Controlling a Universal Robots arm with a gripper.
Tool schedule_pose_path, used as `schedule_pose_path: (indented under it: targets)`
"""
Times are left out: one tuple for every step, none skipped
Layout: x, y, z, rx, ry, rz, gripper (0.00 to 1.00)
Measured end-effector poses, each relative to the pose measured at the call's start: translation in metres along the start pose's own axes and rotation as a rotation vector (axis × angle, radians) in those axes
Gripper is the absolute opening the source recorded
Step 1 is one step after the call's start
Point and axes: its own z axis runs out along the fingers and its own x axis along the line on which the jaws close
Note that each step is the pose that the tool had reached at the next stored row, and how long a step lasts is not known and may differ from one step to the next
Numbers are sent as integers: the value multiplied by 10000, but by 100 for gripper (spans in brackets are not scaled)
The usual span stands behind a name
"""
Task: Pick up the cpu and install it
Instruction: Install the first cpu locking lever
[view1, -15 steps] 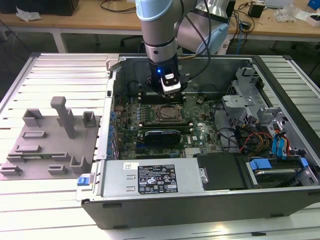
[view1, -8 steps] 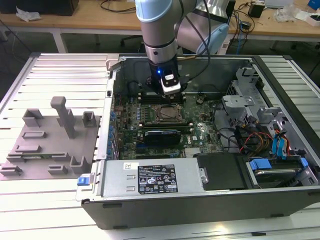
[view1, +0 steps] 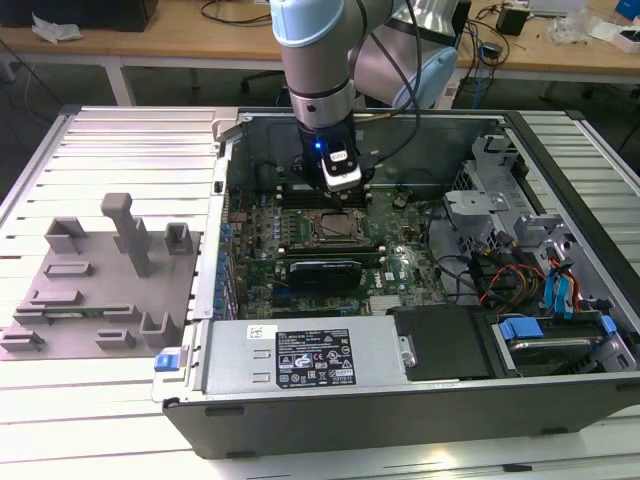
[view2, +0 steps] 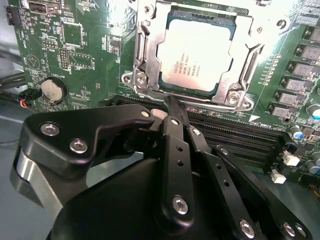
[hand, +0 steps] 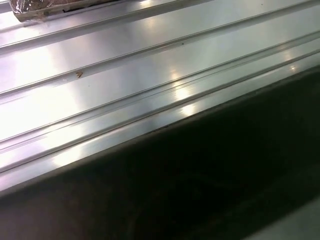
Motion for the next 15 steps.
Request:
schedule_pose_path:
  targets:
    - [0,-1,0,1,0,0,11]
    - [0,-2,0,1,1,0,11]
    - [-4,-9,0,0,0,-1,11]
    - [-8,-16,0,3,0,-1,11]
    - [-12,-21,0,2,0,-1,11]
    - [-17,-27,1,1,1,-1,11]
    - [-21,-32,1,2,1,0,11]
    - [-29,-38,2,2,1,-1,11]
    - [-38,-42,3,-1,1,-1,11]
    - [-45,-45,5,-2,1,1,11]
    - [-51,-47,5,-4,2,1,11]
    - [-58,-50,6,-10,4,3,11]
    - [-65,-52,7,-14,7,4,11]
    - [-71,-53,7,-20,10,6,11]
    - [-78,-53,8,-43,19,10,11]
